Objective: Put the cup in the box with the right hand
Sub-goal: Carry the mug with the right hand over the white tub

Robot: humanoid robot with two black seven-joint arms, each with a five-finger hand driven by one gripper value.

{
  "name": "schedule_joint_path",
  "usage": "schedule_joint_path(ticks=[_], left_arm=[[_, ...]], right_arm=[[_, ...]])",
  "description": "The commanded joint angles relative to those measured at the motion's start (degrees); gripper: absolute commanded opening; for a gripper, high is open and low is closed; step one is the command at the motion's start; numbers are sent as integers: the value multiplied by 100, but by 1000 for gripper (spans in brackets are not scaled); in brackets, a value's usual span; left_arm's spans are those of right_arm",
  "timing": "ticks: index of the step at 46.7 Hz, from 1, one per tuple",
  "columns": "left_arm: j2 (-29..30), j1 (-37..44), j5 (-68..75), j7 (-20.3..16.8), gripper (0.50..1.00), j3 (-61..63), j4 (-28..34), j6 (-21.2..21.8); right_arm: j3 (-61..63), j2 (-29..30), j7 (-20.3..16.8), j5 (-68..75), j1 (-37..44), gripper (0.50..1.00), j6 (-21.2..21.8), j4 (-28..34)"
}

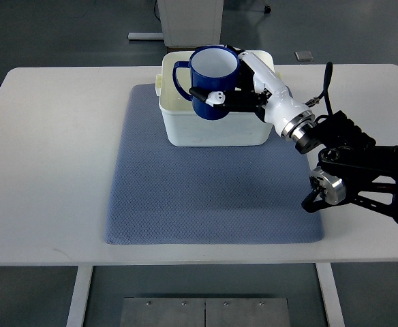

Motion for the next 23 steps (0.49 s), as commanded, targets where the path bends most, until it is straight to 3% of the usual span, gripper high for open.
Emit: schedule_joint_path(ticks=[1,23], left_arm=[[0,1,0,-2,1000,0,1,0],[0,1,0,-2,1000,0,1,0]], right_arm=[[-105,77,-44,151,239,500,28,-188],[-149,1343,-396,380,424,500,872,-2448]])
